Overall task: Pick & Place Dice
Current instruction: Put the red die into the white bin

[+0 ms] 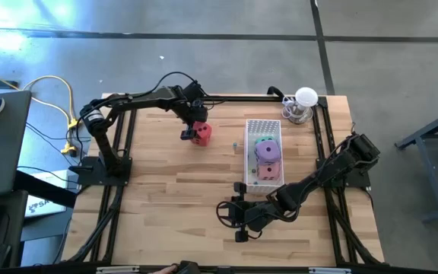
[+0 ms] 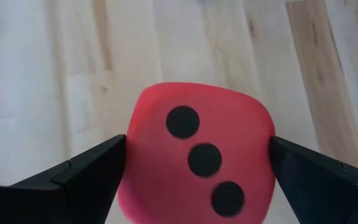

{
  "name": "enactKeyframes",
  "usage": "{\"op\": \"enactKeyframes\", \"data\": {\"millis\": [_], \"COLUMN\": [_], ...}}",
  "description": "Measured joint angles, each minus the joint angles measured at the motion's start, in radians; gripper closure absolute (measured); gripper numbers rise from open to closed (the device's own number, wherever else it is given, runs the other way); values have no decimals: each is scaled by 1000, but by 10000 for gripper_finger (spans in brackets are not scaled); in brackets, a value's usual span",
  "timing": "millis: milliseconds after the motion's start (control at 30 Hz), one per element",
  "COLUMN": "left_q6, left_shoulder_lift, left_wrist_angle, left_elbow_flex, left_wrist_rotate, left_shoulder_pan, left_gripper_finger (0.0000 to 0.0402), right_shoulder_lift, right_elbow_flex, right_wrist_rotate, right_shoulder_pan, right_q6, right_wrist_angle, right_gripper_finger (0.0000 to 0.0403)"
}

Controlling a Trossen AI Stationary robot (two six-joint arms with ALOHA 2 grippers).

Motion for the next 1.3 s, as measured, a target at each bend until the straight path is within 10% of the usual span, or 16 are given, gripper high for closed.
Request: {"op": "enactKeyframes", "data": {"millis": [1300], "left_q6": [-173], "left_shoulder_lift": [141], "left_wrist_angle": [120], "left_elbow_flex": [1], "left_wrist_rotate": [339], "left_shoulder_pan": [53], "left_gripper_finger": [28], "right_shoulder_lift": [0], "right_elbow_flex": [0], "right_wrist_rotate": [0], "right_shoulder_pan": [0], "right_q6": [0], "right_wrist_angle": [0], "right_gripper_finger": [291]}}
